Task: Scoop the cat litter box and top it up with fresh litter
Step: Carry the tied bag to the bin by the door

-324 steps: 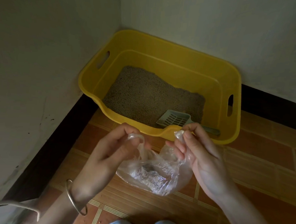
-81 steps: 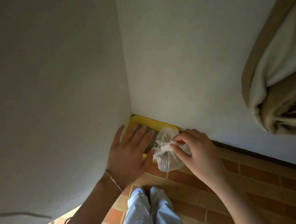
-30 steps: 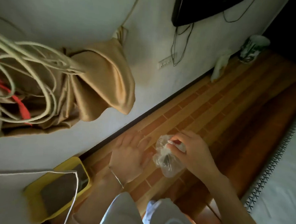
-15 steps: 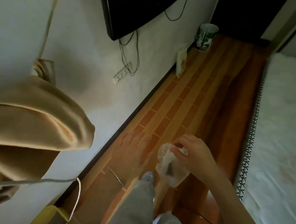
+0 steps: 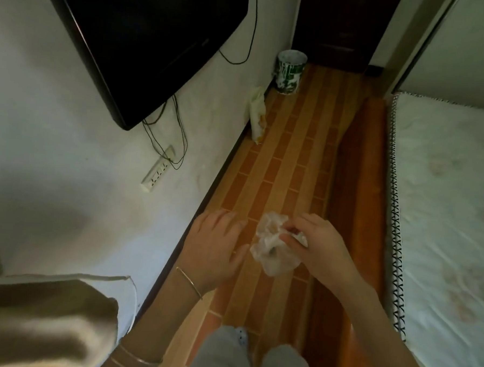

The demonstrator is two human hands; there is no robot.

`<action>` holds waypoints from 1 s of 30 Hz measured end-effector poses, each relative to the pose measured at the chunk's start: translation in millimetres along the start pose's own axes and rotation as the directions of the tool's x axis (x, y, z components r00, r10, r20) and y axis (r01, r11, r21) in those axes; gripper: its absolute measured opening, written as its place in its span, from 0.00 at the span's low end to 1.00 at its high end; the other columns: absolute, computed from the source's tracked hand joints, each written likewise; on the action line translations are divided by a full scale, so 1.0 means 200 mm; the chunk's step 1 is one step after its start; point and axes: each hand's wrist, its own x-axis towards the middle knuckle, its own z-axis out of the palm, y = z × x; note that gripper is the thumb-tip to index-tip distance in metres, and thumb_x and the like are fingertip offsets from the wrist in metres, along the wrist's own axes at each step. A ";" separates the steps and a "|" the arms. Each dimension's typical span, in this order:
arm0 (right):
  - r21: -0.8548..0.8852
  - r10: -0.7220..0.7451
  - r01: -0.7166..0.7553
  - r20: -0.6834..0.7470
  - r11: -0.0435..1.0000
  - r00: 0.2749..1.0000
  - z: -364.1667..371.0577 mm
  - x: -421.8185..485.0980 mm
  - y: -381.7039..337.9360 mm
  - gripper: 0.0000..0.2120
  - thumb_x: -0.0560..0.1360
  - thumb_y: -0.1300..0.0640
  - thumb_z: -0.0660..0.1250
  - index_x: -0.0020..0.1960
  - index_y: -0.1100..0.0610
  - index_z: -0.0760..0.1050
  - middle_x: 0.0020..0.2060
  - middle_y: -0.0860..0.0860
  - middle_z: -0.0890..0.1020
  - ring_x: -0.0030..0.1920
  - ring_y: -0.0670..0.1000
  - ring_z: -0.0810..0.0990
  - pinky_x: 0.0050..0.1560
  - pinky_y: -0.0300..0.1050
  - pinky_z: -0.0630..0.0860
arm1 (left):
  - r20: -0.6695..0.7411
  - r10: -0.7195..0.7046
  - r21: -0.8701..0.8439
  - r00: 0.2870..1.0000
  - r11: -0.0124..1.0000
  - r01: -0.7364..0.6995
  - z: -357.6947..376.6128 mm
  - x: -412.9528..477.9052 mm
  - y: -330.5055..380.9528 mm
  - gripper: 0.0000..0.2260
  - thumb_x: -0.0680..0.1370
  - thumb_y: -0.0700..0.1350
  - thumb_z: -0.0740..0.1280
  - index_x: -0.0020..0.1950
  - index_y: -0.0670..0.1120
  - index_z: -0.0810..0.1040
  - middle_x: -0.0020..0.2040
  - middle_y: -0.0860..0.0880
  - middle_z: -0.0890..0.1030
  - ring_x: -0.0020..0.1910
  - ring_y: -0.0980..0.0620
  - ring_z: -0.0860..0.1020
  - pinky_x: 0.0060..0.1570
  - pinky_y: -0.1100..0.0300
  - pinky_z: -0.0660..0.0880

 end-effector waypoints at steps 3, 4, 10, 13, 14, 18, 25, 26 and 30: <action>-0.004 0.015 -0.015 -0.016 1.000 1.000 -0.02 0.12 0.05 0.06 0.74 0.53 0.67 0.49 0.53 0.78 0.43 0.45 0.80 0.45 0.46 0.76 0.47 0.41 0.70 | -0.003 0.018 -0.020 1.000 1.000 -0.018 0.04 0.14 -0.06 0.20 0.74 0.56 0.58 0.61 0.49 0.77 0.58 0.49 0.79 0.60 0.46 0.75 0.61 0.48 0.69; -0.010 0.022 -0.022 -0.017 1.000 1.000 -0.02 0.16 0.07 0.06 0.74 0.54 0.67 0.49 0.54 0.79 0.42 0.46 0.80 0.45 0.47 0.76 0.47 0.41 0.70 | 0.000 0.025 -0.026 1.000 0.999 -0.025 0.05 0.19 -0.08 0.20 0.75 0.56 0.58 0.61 0.50 0.77 0.59 0.49 0.79 0.61 0.47 0.74 0.61 0.48 0.69; -0.025 0.058 -0.058 -0.012 0.998 0.998 -0.06 0.38 0.27 0.06 0.74 0.54 0.67 0.50 0.53 0.79 0.43 0.45 0.79 0.45 0.45 0.75 0.48 0.42 0.71 | 0.005 0.054 -0.016 0.999 0.998 -0.054 0.13 0.52 -0.09 0.20 0.75 0.57 0.56 0.61 0.50 0.77 0.57 0.49 0.79 0.60 0.47 0.75 0.60 0.49 0.70; -0.033 0.062 -0.062 -0.005 0.998 0.998 -0.10 0.51 0.40 0.07 0.75 0.53 0.67 0.51 0.53 0.78 0.44 0.45 0.80 0.46 0.45 0.76 0.49 0.44 0.72 | 0.004 0.045 -0.032 0.999 0.998 -0.045 0.17 0.72 -0.09 0.21 0.75 0.57 0.56 0.61 0.49 0.77 0.57 0.48 0.80 0.59 0.46 0.76 0.59 0.47 0.71; -0.034 0.059 -0.060 -0.012 0.998 0.998 -0.12 0.56 0.45 0.07 0.74 0.53 0.67 0.51 0.53 0.78 0.44 0.45 0.80 0.46 0.46 0.76 0.49 0.44 0.72 | 0.002 0.044 -0.039 0.999 0.998 -0.044 0.19 0.80 -0.08 0.21 0.75 0.57 0.55 0.61 0.49 0.77 0.57 0.48 0.80 0.59 0.45 0.76 0.59 0.46 0.71; -0.027 0.055 -0.056 -0.020 0.998 0.998 -0.25 0.79 0.67 0.06 0.74 0.54 0.68 0.50 0.55 0.78 0.43 0.46 0.79 0.45 0.46 0.76 0.48 0.47 0.74 | -0.005 0.039 -0.036 0.999 0.999 -0.039 0.22 1.14 -0.04 0.22 0.75 0.56 0.55 0.62 0.48 0.77 0.58 0.48 0.79 0.61 0.46 0.75 0.60 0.48 0.70; 0.011 0.014 -0.013 -0.076 1.000 0.997 -0.49 1.20 1.06 0.06 0.71 0.57 0.70 0.47 0.56 0.79 0.41 0.48 0.80 0.43 0.48 0.77 0.44 0.44 0.74 | -0.024 -0.002 -0.042 1.000 0.999 0.001 0.31 1.68 0.07 0.21 0.76 0.57 0.54 0.64 0.51 0.74 0.61 0.52 0.77 0.63 0.49 0.72 0.63 0.50 0.66; 0.006 0.004 -0.003 -0.070 1.000 0.998 -0.51 1.25 1.11 0.06 0.71 0.57 0.71 0.47 0.57 0.79 0.41 0.48 0.80 0.43 0.48 0.77 0.44 0.44 0.74 | -0.023 -0.009 -0.039 1.000 0.999 0.008 0.32 1.75 0.09 0.21 0.76 0.57 0.54 0.64 0.51 0.74 0.61 0.51 0.77 0.63 0.48 0.72 0.63 0.49 0.67; -0.013 -0.007 0.006 -0.058 1.000 0.998 -0.57 1.42 1.30 0.06 0.71 0.57 0.70 0.47 0.56 0.79 0.40 0.47 0.80 0.44 0.49 0.77 0.44 0.47 0.75 | -0.014 -0.005 -0.032 1.000 0.999 0.004 0.38 1.98 0.13 0.21 0.76 0.56 0.54 0.64 0.50 0.74 0.59 0.50 0.78 0.63 0.47 0.73 0.62 0.47 0.69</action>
